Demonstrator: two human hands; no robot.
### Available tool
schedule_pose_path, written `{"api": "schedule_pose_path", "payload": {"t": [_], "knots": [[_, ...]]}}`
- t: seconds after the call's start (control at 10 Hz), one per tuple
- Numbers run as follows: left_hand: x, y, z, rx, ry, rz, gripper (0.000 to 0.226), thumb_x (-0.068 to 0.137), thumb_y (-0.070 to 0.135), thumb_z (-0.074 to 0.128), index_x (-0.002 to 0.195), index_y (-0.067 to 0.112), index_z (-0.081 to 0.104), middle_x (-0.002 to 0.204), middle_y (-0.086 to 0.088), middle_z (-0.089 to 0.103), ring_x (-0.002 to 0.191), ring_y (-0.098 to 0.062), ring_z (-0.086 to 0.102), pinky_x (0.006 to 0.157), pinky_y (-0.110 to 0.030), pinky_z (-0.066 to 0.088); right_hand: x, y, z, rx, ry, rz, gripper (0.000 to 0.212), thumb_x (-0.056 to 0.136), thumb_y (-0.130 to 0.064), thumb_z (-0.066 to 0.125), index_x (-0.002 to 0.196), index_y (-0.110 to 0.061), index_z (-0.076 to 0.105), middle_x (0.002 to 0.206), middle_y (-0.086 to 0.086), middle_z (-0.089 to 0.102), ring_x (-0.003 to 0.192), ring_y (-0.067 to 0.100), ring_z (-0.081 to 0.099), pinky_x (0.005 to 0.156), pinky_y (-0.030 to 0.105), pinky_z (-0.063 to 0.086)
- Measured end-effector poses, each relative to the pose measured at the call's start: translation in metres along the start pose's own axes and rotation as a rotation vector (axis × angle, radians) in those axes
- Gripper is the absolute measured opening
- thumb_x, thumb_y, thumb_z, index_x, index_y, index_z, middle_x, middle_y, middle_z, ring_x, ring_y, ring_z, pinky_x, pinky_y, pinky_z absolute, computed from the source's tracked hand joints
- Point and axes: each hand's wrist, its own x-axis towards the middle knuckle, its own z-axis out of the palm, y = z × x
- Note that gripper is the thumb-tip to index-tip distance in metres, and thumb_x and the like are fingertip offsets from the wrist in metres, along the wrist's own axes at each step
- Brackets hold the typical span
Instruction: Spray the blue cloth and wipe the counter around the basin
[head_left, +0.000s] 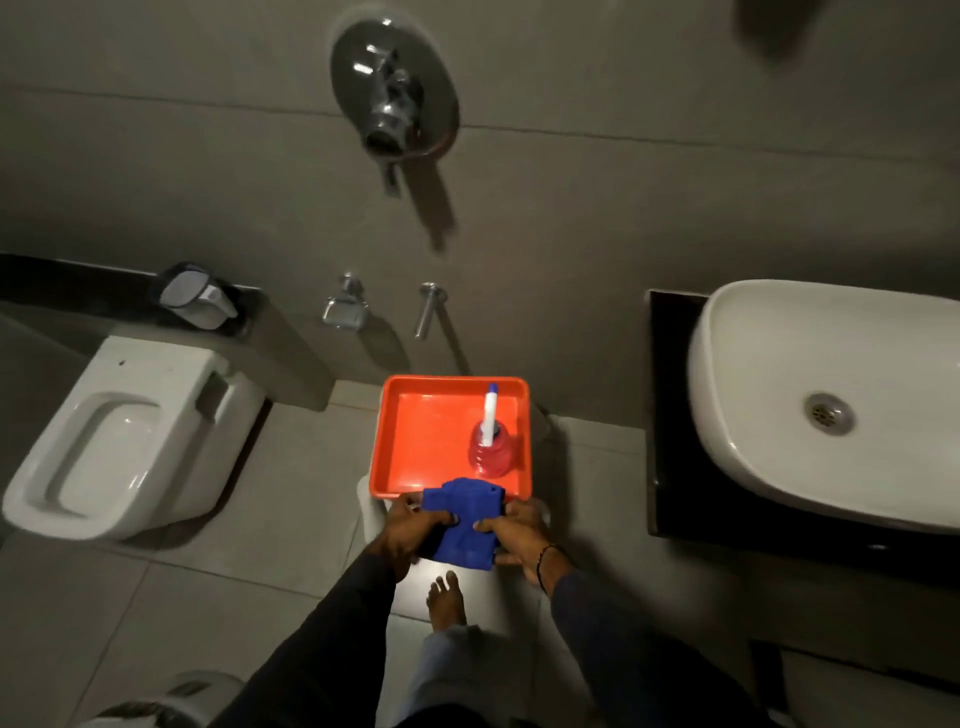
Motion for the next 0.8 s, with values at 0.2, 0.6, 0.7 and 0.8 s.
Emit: {"api": "schedule_pose_path", "payload": {"t": [0.2, 0.6, 0.7, 0.8], "knots": [[0.070, 0.029, -0.069, 0.063, 0.077, -0.031, 0.031, 0.078, -0.004, 0.074, 0.109, -0.002, 0.070, 0.116, -0.024, 0.072, 0.099, -0.036, 0.070, 0.089, -0.044, 0.057, 0.053, -0.025, 0.087, -0.005, 0.151, -0.068, 0.027, 0.079, 0.004, 0.076, 0.095, -0.017, 0.067, 0.101, 0.006, 0.071, 0.103, 0.034, 0.069, 0.092, 0.052, 0.057], [0.143, 0.053, -0.061, 0.384, 0.074, 0.076, 0.050, 0.092, 0.007, 0.053, 0.141, 0.008, 0.046, 0.137, -0.016, 0.058, 0.127, -0.038, 0.054, 0.107, -0.047, 0.044, 0.128, -0.051, 0.120, -0.179, 0.233, -0.061, 0.035, 0.085, 0.005, 0.053, 0.116, -0.005, 0.066, 0.109, 0.015, 0.068, 0.090, 0.024, 0.058, 0.076, 0.029, 0.043], [0.130, 0.046, -0.060, 0.428, 0.102, 0.147, 0.047, 0.092, 0.005, 0.052, 0.139, 0.008, 0.046, 0.137, -0.015, 0.058, 0.126, -0.036, 0.056, 0.107, -0.048, 0.046, 0.117, -0.045, 0.111, -0.231, 0.218, -0.076, 0.029, 0.084, 0.003, 0.056, 0.109, -0.008, 0.065, 0.106, 0.017, 0.069, 0.093, 0.029, 0.063, 0.076, 0.033, 0.048], [0.100, 0.022, -0.056, 0.626, 0.276, 0.314, 0.048, 0.092, 0.013, 0.057, 0.137, 0.009, 0.045, 0.136, -0.016, 0.053, 0.121, -0.034, 0.056, 0.099, -0.048, 0.051, 0.094, -0.033, 0.091, -0.242, 0.275, -0.156, 0.028, 0.082, -0.004, 0.066, 0.110, -0.005, 0.069, 0.108, 0.015, 0.074, 0.104, 0.032, 0.068, 0.091, 0.037, 0.055]]}}
